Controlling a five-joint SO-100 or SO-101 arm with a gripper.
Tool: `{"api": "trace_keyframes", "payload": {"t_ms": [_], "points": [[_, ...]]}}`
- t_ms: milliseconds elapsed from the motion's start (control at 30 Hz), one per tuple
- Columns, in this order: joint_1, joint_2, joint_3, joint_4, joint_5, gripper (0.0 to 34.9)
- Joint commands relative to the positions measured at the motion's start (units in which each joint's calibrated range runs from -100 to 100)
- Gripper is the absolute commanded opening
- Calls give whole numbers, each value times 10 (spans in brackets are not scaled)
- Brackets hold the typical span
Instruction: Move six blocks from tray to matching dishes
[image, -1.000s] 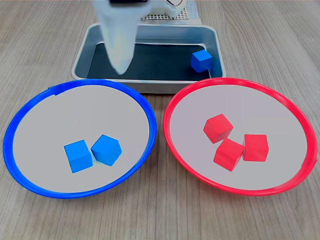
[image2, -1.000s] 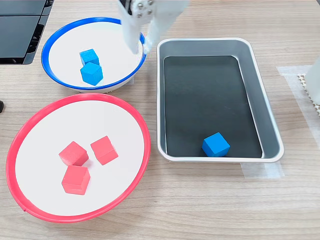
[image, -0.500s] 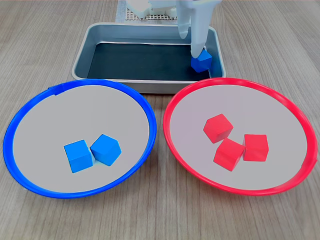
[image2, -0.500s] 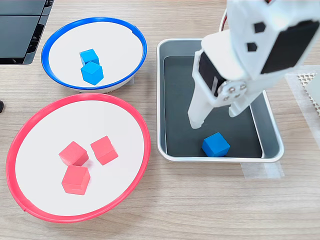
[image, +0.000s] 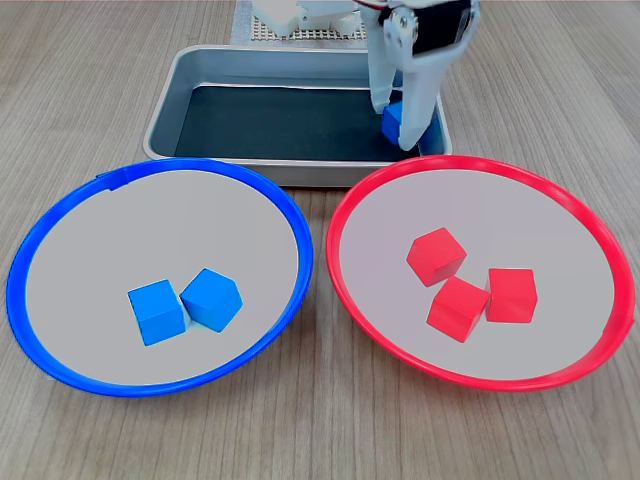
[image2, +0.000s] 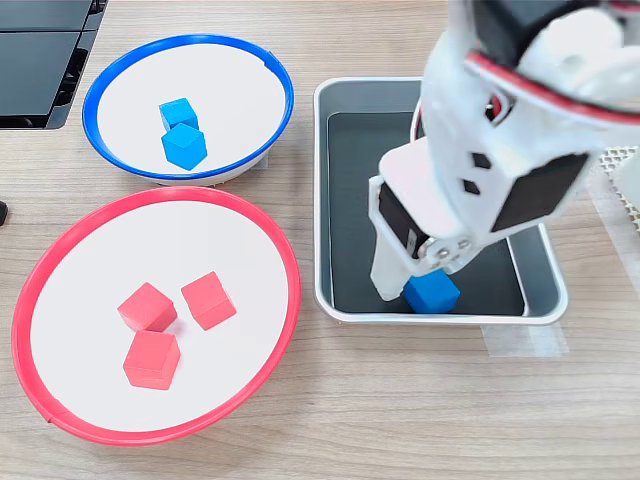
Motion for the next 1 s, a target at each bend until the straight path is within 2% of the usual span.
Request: {"api": "trace_keyframes", "payload": {"t_ms": [0,67,100,200,233,267,367,400,500,667,733,800,833,867,900,967], "points": [[-15,9,-6,-9,2,132],[-18,15,-6,-12,4,107],[-20,16,-5,-9,9,10],[-12,0,-16,29,21,2],[6,-9,-38,60,25,2],[38,-23,-75,107,30,2],[141,-46,-190,159,30,2],[201,-38,-261,158,25,1],[283,29,-393,134,21,1],[338,163,-515,81,26,2],[344,180,-515,60,30,18],[352,196,-513,33,31,101],[353,200,-510,19,32,161],[353,200,-508,12,32,183],[354,197,-501,-2,33,197],[354,181,-485,-24,33,182]]}}
